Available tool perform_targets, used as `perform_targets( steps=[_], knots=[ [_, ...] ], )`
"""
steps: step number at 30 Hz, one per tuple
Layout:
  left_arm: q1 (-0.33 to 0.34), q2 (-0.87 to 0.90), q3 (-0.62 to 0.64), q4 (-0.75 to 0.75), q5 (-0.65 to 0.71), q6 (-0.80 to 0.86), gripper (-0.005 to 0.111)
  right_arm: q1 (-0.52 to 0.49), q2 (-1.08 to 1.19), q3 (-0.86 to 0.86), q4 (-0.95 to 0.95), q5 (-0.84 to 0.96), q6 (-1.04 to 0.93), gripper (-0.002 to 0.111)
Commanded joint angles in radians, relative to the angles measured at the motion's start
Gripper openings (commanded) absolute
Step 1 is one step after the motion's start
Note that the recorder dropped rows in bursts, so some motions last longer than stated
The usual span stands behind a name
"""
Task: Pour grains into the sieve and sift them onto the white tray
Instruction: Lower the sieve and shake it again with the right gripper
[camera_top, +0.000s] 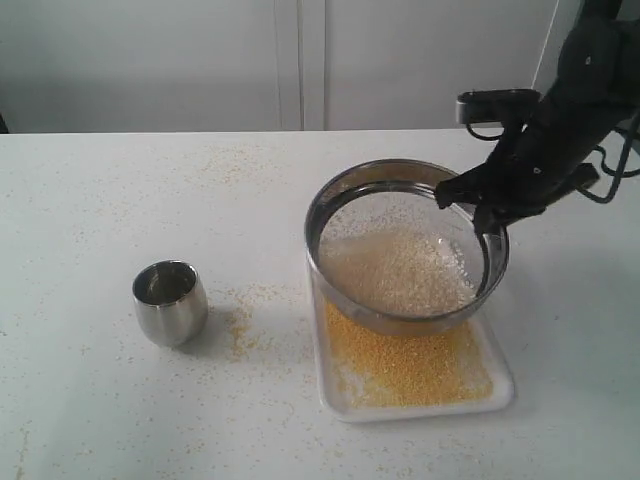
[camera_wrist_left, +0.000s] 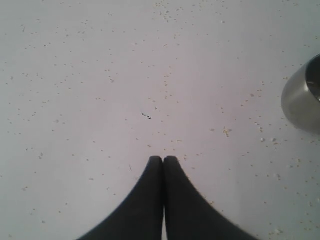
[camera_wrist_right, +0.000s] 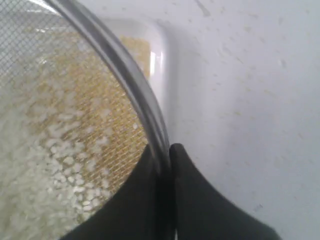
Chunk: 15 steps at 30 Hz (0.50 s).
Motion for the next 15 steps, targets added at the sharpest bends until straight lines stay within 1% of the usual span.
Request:
perform_targets(
  steps=[1,2,4,5,6,7,9,10,11,12,13,14,15],
  knots=[
    [0.003,-0.008,0.008,-0.004,0.003,-0.004,0.000,0.032,-0.018,-0.006,0.126,0.166,-0.393,0.000],
    [0.003,-0.008,0.008,-0.004,0.003,-0.004,0.000,0.021,-0.018,-0.006,0.070,0.115,-0.259,0.000],
    [0.003,-0.008,0.008,-0.004,0.003,-0.004,0.000,-0.004,-0.018,-0.006,-0.052,0.017,0.188,0.000],
    [0.003,-0.008,0.008,-0.004,0.003,-0.004,0.000,-0.006,-0.018,-0.006,-0.055,0.004,0.268,0.000],
    [0.003,-0.008,0.008,-0.004,0.003,-0.004,0.000,-0.006,-0.018,-0.006,-0.031,0.001,0.222,0.000],
    [0.003,-0.008,0.008,-0.004,0.003,-0.004,0.000,0.009,-0.018,-0.006,0.040,0.023,0.073,0.000],
    [0.003,-0.008,0.008,-0.004,0.003,-0.004,0.000,0.031,-0.018,-0.006,0.166,0.135,-0.358,0.000],
    [0.003,-0.008,0.008,-0.004,0.003,-0.004,0.000,0.031,-0.018,-0.006,0.166,0.150,-0.410,0.000],
    [0.003,-0.008,0.008,-0.004,0.003,-0.004,0.000,0.025,-0.018,-0.006,0.107,0.117,-0.315,0.000],
    [0.003,-0.008,0.008,-0.004,0.003,-0.004,0.000,0.007,-0.018,-0.006,0.023,0.040,-0.096,0.000],
    [0.003,-0.008,0.008,-0.004,0.003,-0.004,0.000,-0.012,-0.018,-0.006,-0.044,-0.002,0.166,0.000],
    [0.003,-0.008,0.008,-0.004,0.003,-0.004,0.000,-0.020,-0.018,-0.006,-0.053,-0.010,0.289,0.000],
    [0.003,-0.008,0.008,-0.004,0.003,-0.004,0.000,-0.022,-0.018,-0.006,-0.008,-0.012,0.241,0.000]
  ],
)
